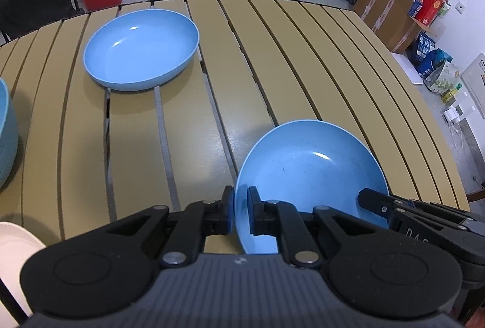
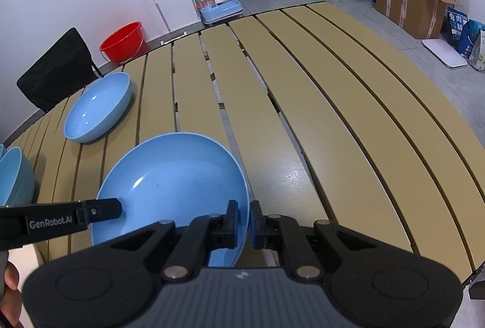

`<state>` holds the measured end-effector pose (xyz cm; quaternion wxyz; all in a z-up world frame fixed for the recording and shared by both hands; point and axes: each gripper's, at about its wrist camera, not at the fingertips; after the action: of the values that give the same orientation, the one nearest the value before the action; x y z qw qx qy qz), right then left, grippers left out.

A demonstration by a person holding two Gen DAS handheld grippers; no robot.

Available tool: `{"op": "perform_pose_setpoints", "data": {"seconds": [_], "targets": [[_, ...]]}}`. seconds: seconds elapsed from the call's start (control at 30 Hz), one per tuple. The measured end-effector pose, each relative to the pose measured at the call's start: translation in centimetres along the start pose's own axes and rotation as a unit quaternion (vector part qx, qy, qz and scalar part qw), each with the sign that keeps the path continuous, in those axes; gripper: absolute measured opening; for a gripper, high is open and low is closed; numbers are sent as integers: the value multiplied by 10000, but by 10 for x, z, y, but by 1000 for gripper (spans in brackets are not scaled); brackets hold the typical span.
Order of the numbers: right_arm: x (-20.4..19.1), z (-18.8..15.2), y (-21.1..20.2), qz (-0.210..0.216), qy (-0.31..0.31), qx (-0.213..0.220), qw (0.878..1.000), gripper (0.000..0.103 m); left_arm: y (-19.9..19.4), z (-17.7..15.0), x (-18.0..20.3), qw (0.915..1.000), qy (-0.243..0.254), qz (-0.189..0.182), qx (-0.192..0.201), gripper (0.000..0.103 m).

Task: Organize plates and bowls
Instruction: 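Lift the blue plate with both tools and carry it over the cream plate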

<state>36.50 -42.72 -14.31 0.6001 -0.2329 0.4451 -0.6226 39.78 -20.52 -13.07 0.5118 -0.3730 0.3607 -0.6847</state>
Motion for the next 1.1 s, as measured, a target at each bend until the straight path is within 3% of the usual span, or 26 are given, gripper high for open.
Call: {"op": "perform_pose_setpoints", "data": {"seconds": [1.1], "targets": [[-51,-30,-56,459,-357,173,9982,7,-81,-39,-40,9984,-335,277,375,10]]}}
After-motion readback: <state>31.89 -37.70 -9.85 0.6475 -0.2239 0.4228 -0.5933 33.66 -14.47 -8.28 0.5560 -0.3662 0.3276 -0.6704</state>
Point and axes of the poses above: each gripper's, at about its wrist camera, not at the fingertips, and y roughly the way its jaws point, x to its right, z to its top, and after that the axes turned 4 degrees about y, right-handed
